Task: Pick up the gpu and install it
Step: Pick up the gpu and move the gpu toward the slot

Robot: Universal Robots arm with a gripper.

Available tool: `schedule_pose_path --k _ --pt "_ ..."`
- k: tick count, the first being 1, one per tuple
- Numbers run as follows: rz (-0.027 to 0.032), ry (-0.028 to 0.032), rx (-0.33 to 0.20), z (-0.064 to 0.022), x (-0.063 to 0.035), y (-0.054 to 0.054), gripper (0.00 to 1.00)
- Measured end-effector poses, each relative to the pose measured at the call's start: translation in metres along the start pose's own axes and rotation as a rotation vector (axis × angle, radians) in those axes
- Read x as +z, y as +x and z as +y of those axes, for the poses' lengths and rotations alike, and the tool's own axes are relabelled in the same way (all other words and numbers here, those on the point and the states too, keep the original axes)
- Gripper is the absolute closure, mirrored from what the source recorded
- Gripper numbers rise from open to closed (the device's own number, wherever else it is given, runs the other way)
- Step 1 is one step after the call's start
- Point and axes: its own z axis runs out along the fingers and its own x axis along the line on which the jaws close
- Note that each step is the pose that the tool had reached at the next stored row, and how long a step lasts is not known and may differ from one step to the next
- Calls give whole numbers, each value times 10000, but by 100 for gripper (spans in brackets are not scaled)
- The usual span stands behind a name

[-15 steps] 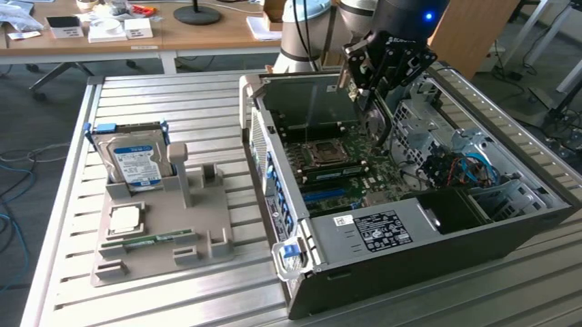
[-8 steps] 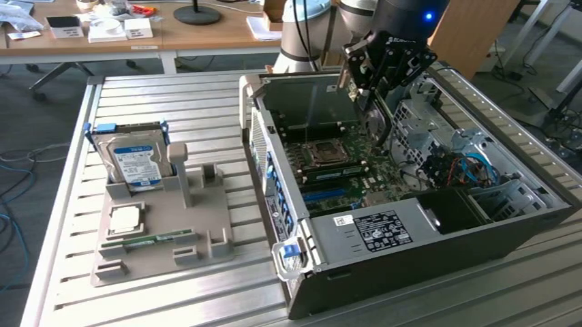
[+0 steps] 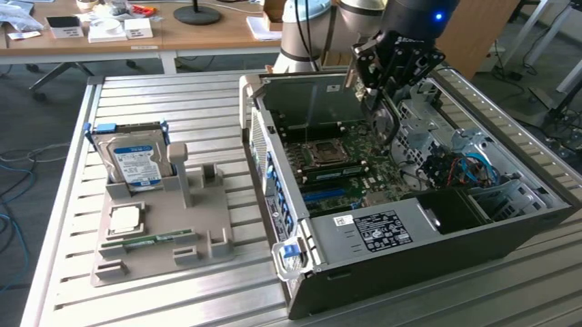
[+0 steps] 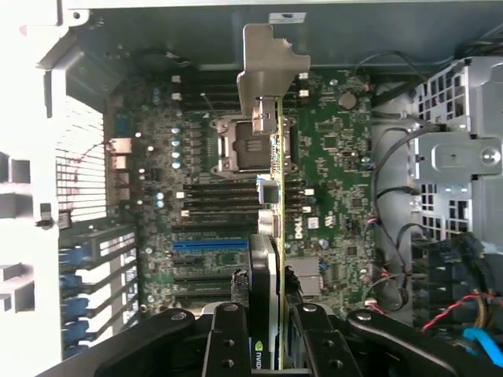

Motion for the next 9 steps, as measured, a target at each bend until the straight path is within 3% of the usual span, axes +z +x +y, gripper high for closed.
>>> schedule_pose_path --k 9 --pt "0 -1 -1 20 3 -332 73"
